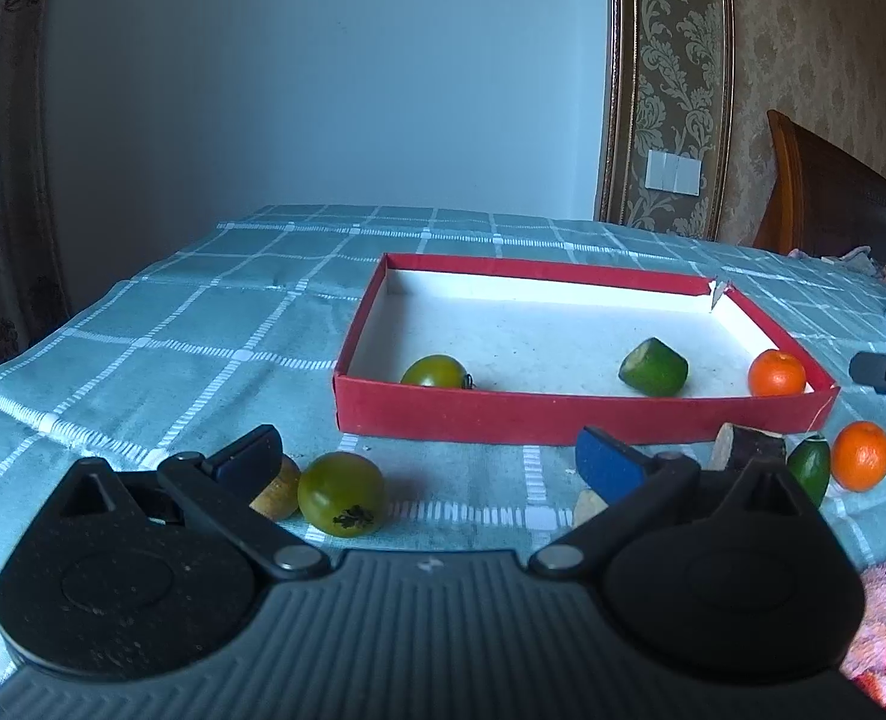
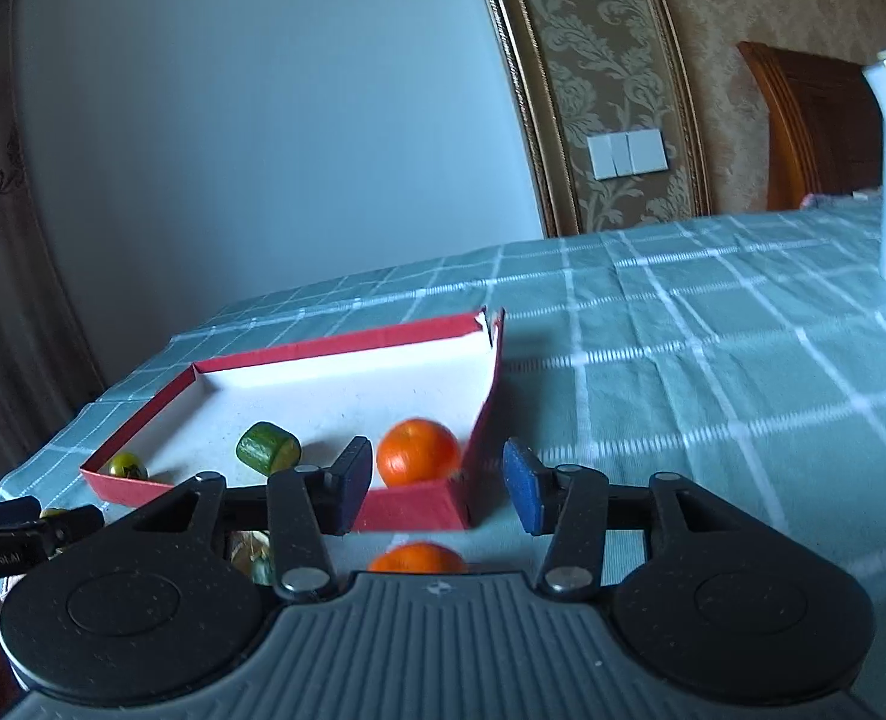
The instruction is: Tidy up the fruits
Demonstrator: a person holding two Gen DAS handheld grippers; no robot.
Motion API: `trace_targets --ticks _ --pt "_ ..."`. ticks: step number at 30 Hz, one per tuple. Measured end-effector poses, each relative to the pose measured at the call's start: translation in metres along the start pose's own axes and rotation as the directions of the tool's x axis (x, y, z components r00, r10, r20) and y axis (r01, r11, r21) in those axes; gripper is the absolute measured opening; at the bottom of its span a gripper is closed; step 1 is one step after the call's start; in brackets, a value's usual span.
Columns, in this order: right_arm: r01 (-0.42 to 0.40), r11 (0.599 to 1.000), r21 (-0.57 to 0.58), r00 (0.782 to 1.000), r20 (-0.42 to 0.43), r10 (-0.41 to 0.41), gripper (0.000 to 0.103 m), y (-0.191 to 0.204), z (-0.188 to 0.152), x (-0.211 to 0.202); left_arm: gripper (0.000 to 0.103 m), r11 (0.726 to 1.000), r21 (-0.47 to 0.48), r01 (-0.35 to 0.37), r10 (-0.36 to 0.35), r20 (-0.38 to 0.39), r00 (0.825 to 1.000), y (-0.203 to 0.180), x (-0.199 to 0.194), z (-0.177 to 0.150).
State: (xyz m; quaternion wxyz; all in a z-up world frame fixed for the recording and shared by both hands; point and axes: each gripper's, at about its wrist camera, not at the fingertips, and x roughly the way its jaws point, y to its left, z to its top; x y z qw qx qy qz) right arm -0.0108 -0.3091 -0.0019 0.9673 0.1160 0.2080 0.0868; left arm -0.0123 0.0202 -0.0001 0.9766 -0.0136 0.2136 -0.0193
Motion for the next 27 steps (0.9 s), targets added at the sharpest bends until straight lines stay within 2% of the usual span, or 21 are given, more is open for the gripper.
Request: trace_targets --ticks 4,8,18,20,22,27 --pt "0.011 0.997 0.078 1.0 0.008 -0.011 0.048 -0.015 -0.006 0.003 0.103 1.0 -0.024 -0.004 0.005 0.054 0.999 0.006 -0.012 0.0" --pt "0.02 0.996 0.084 1.0 0.006 -0.02 0.048 -0.016 -0.007 0.004 0.103 0.999 -0.041 0.013 -0.011 0.06 0.998 0.016 -0.027 -0.005" --pt "0.002 0.996 0.094 1.0 -0.002 -0.002 0.048 -0.017 -0.007 0.005 0.103 0.994 0.09 -0.056 0.043 0.134 0.99 0.015 -0.072 -0.034" --pt "0.004 0.995 0.095 1.0 -0.001 -0.003 0.048 -0.017 -0.007 0.005 0.101 0.992 0.107 -0.071 0.057 0.131 0.99 0.012 -0.072 -0.037" --pt "0.003 0.995 0.096 1.0 0.0 -0.003 0.048 -0.017 -0.007 0.005 0.091 0.99 0.116 -0.078 0.065 0.116 0.991 0.011 -0.068 -0.035" --pt "0.003 0.995 0.1 1.0 -0.008 -0.002 0.048 -0.017 -0.007 0.006 0.087 0.992 0.102 -0.076 0.066 0.094 0.993 0.009 -0.058 -0.029"
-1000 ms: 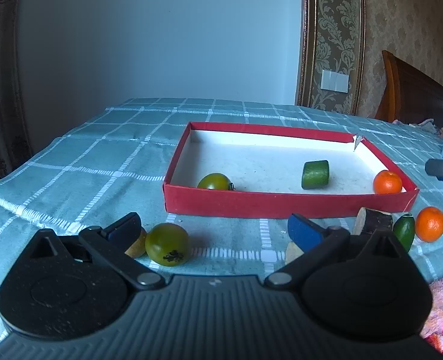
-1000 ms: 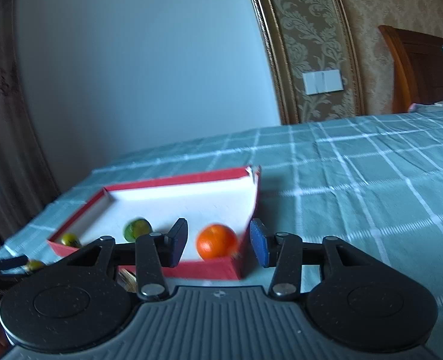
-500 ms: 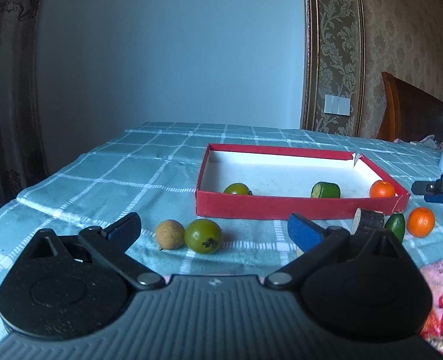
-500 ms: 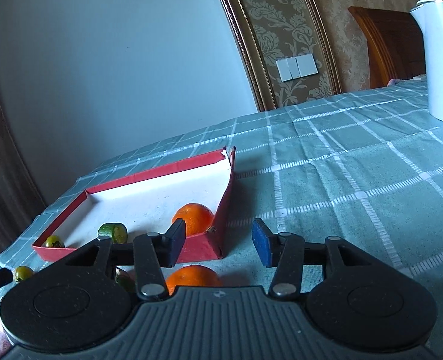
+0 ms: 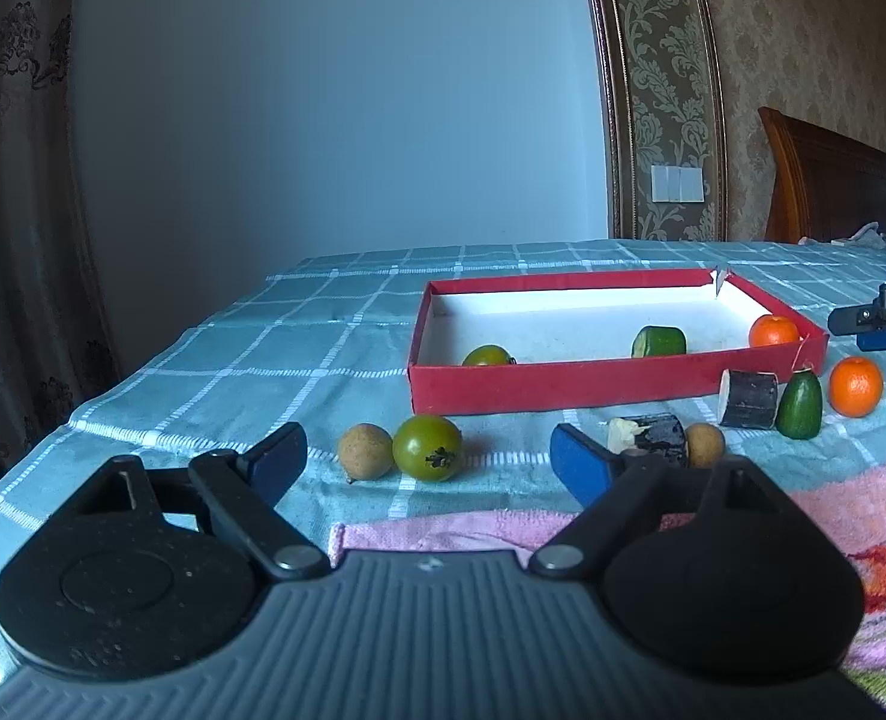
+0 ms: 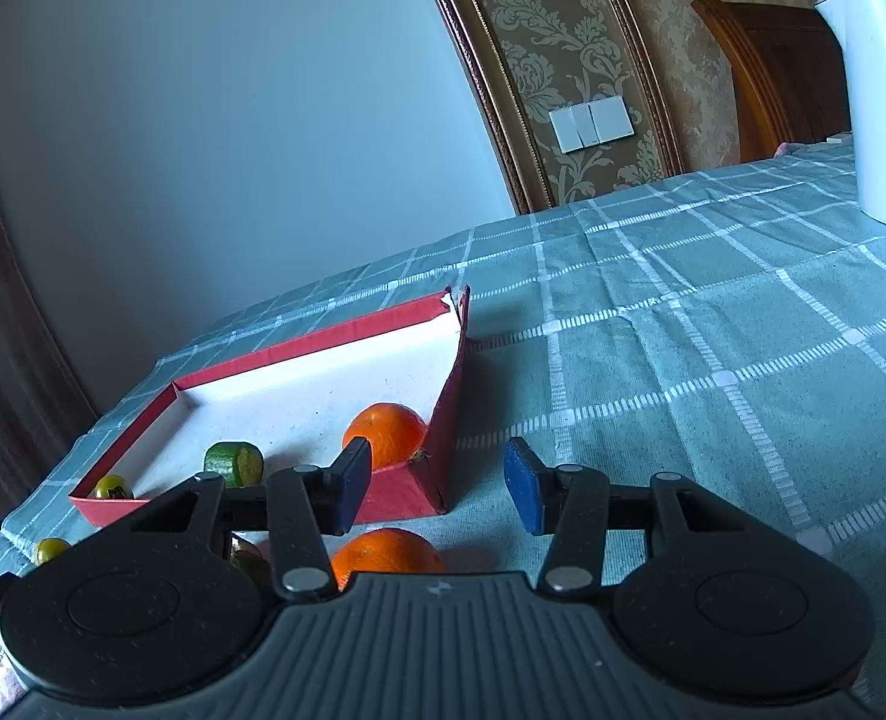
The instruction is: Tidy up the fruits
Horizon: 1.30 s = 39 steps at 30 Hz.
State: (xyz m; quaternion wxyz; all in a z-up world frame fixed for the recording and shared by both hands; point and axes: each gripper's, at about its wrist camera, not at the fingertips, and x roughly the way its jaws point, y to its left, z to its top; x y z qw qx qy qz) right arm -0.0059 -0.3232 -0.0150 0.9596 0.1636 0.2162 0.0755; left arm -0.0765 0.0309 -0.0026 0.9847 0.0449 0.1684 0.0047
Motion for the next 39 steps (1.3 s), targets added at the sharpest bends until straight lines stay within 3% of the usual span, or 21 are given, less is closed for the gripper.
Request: trace_targets --ticks 6,26,31,35,39 --pt "0.001 1.0 0.01 1.0 -0.007 -0.001 0.048 -0.002 0.0 0.002 0.06 0.999 0.022 0.03 -0.029 -0.073 0.997 -0.008 0.023 0.006" --pt "-0.008 1.0 0.029 1.0 -0.03 0.009 0.052 -0.005 0.0 0.006 0.056 0.998 -0.049 0.039 -0.046 -0.15 0.988 0.002 0.057 0.016" --pt "-0.007 0.999 0.035 1.0 -0.03 0.008 0.052 -0.006 0.0 0.007 0.037 0.999 -0.036 0.028 -0.033 -0.142 0.989 0.002 0.055 0.015" --pt "-0.006 0.999 0.033 1.0 -0.025 0.007 0.063 -0.006 -0.001 0.006 0.032 0.998 -0.064 0.025 -0.035 -0.152 0.988 0.008 0.058 0.014" --pt "-0.006 0.999 0.035 1.0 -0.024 0.007 0.063 -0.007 -0.001 0.006 0.03 0.998 -0.061 0.024 -0.033 -0.151 0.988 0.008 0.058 0.014"
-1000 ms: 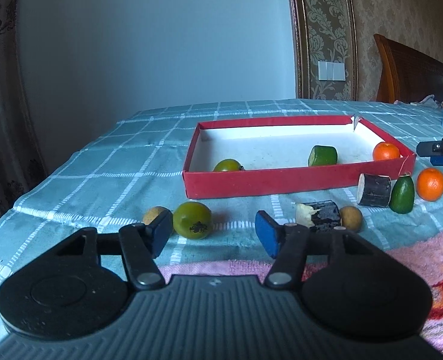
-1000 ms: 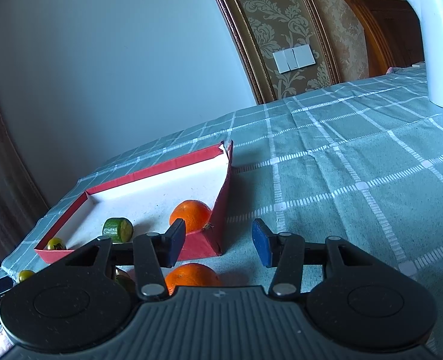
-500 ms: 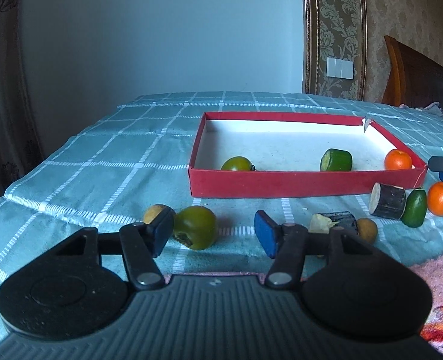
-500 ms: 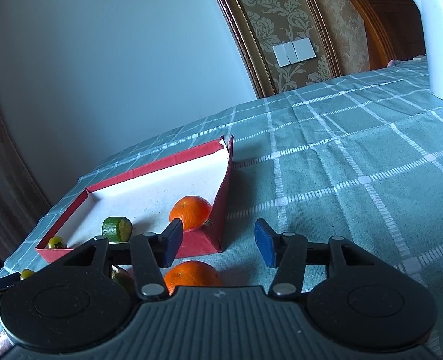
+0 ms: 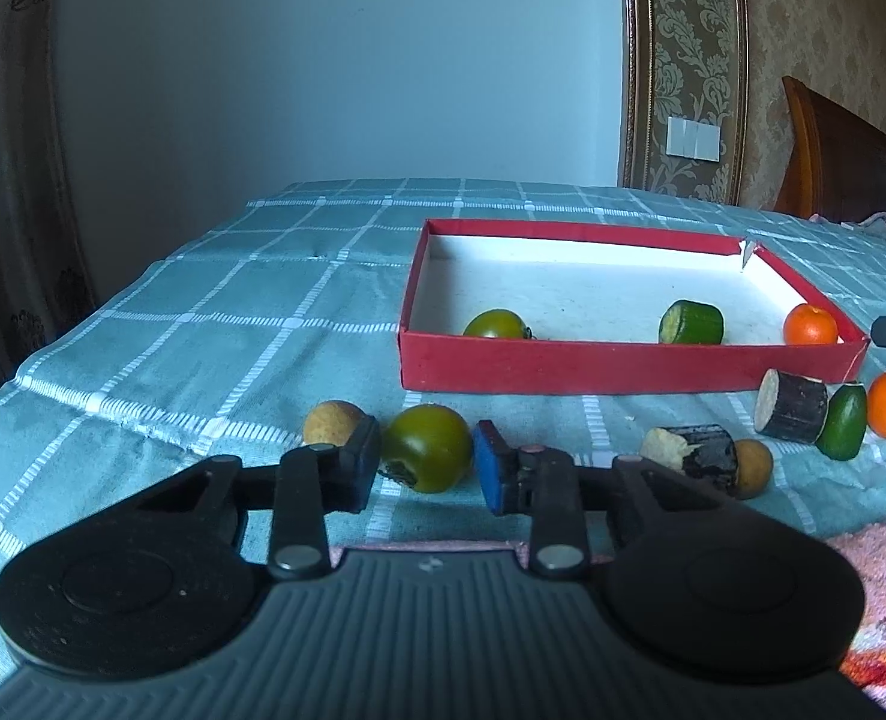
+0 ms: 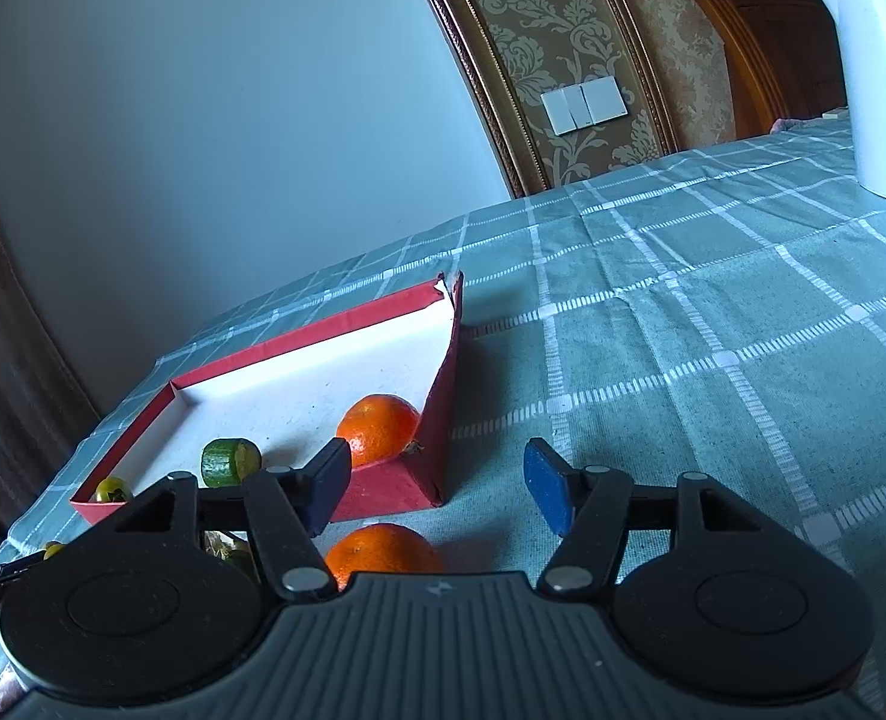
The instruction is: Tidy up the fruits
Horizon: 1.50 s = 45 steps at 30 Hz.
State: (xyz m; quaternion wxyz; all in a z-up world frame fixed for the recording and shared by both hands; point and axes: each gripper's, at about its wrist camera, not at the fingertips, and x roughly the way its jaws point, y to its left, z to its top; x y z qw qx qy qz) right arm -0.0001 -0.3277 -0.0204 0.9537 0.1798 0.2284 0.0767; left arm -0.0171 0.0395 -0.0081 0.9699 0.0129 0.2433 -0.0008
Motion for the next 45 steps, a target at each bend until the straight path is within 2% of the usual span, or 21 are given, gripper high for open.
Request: trace_targets --ticks 13,26,32,37,45 --pt "0.0 1.0 0.0 1.0 0.0 0.0 0.063 0.0 0.0 0.0 0.029 1.0 -0.005 0.012 -0.012 0.03 0.999 -0.002 -0.007 -0.003" --pt "0.0 1.0 0.002 1.0 0.001 0.0 0.063 0.0 0.0 -0.001 0.029 0.998 0.041 0.057 -0.06 0.076 0.995 -0.029 -0.017 0.013" --pt "0.0 1.0 0.003 1.0 0.0 0.0 0.063 0.0 0.0 -0.001 0.029 0.996 0.049 0.072 -0.075 0.072 0.995 -0.049 0.002 0.039" --pt "-0.002 1.0 0.005 1.0 -0.002 0.002 0.063 0.002 0.0 -0.001 0.029 0.996 0.071 0.057 -0.06 0.046 0.997 -0.068 0.028 0.057" --pt "-0.012 1.0 0.013 1.0 -0.01 0.012 0.063 0.002 0.0 0.001 0.029 0.998 0.056 0.03 -0.03 -0.004 1.0 -0.077 0.061 0.064"
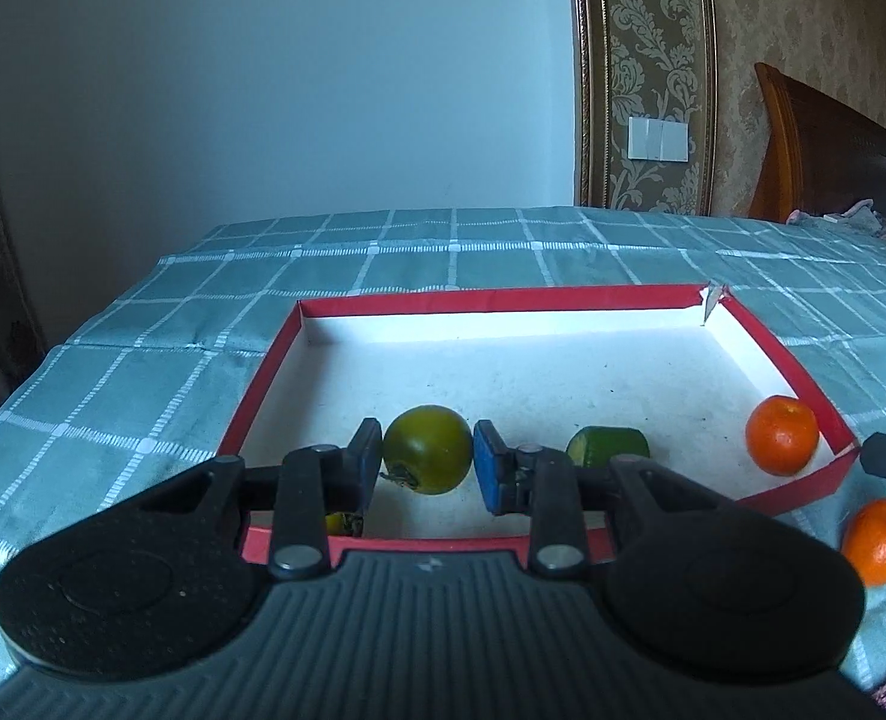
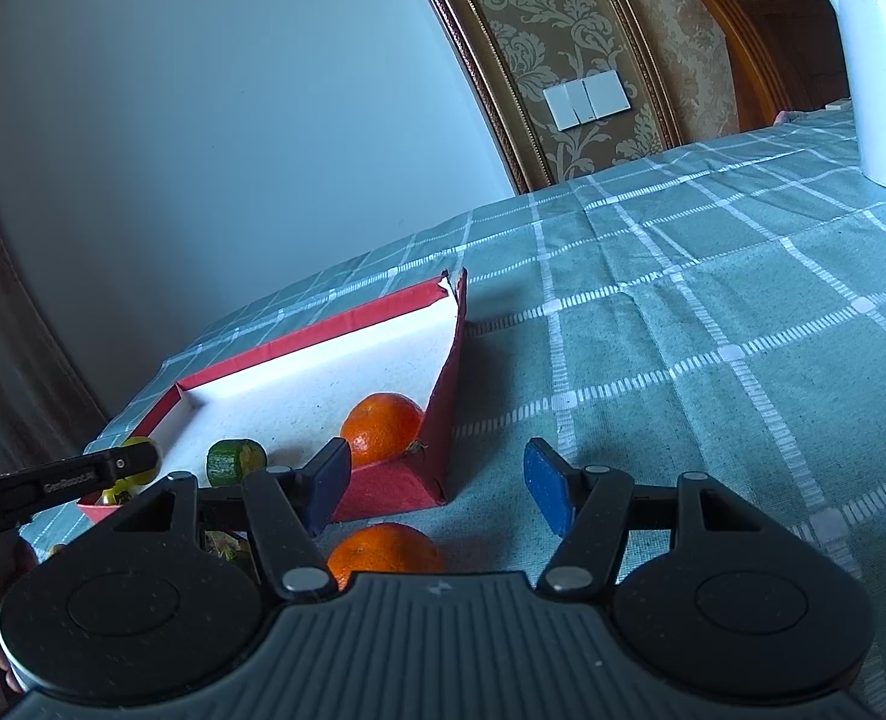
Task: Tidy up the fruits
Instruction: 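Close the left tool on the green tomato and lift it, then lower the green tomato into the red tray and open the left tool, then reach the right tool to the mandarin orange and close on it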
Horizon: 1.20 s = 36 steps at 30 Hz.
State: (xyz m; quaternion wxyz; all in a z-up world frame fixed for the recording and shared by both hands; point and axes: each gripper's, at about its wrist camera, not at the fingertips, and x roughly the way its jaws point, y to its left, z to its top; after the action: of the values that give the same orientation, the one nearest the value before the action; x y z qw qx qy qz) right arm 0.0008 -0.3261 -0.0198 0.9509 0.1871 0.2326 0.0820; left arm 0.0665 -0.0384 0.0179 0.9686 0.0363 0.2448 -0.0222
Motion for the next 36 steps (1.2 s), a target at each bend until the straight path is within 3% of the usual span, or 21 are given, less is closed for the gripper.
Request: trace_targets --ticks 15,17,20,22,28,30,36 --pt "-0.003 1.0 0.014 1.0 -0.004 0.003 0.063 -0.003 0.0 0.001 0.03 0.999 -0.03 -0.015 0.014 -0.042 0.999 0.007 0.01 -0.005" --pt "-0.001 1.0 0.016 1.0 -0.004 0.001 0.063 -0.003 0.0 0.001 0.036 0.999 -0.03 -0.013 0.012 -0.035 0.999 0.009 0.006 -0.005" --pt "0.002 1.0 0.02 1.0 -0.002 -0.002 0.063 -0.004 0.0 0.001 0.054 0.999 -0.026 -0.019 0.018 -0.006 1.0 0.011 -0.007 -0.006" --pt "0.004 1.0 0.021 1.0 -0.001 -0.004 0.063 -0.004 0.0 0.0 0.076 0.999 -0.018 -0.027 0.028 0.024 0.999 0.013 -0.018 -0.009" --pt "0.007 1.0 0.024 1.0 0.005 -0.008 0.063 -0.005 0.0 -0.001 0.097 1.0 0.026 0.003 -0.007 0.152 0.988 0.025 -0.063 -0.033" --pt "0.008 1.0 0.023 1.0 0.006 -0.008 0.063 -0.005 0.0 -0.001 0.099 1.0 0.018 0.008 -0.011 0.172 0.985 0.031 -0.072 -0.042" --pt "0.004 1.0 0.018 1.0 0.021 -0.004 0.063 -0.005 0.0 -0.003 0.099 0.996 -0.084 0.007 0.005 0.14 0.99 0.049 -0.068 -0.054"
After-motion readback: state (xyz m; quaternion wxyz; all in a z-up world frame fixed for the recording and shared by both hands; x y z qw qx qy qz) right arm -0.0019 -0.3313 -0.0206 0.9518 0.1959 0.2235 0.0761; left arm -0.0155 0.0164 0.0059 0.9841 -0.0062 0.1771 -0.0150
